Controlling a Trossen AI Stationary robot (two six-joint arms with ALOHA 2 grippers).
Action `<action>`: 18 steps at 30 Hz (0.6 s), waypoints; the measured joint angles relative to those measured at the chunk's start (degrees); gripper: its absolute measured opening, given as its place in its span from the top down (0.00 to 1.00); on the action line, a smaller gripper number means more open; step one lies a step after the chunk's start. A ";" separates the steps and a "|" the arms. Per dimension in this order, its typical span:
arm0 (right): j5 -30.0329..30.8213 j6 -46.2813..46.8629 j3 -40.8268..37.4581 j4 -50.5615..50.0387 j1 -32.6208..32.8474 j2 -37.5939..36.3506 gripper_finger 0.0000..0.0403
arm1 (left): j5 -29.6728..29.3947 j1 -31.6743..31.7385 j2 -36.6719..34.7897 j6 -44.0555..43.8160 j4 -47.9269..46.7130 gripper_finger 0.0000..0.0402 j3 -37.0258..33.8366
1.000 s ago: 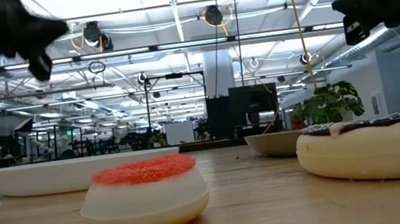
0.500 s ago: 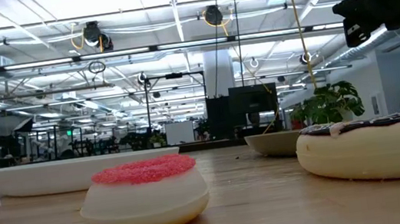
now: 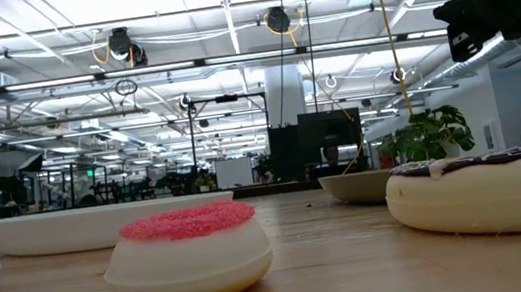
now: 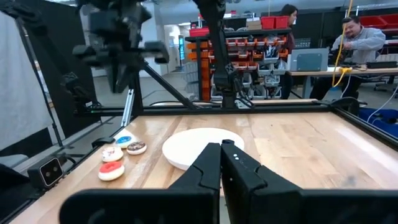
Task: Pick & Place donuts
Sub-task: Put the small blue donut on the white plate
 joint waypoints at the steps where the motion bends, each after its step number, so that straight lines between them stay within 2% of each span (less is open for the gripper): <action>1: 0.02 -0.62 0.00 0.00 0.00 0.01 1.00 | 0.07 0.00 1.39 1.29 0.15 0.91 0.46; 9: 0.10 -2.28 -0.02 0.03 0.00 -0.01 1.00 | 3.59 0.03 9.03 4.65 0.30 0.87 1.69; 18: 0.12 -7.55 -0.02 0.35 0.00 -0.01 1.00 | 6.66 -0.27 12.75 4.44 8.89 0.54 1.71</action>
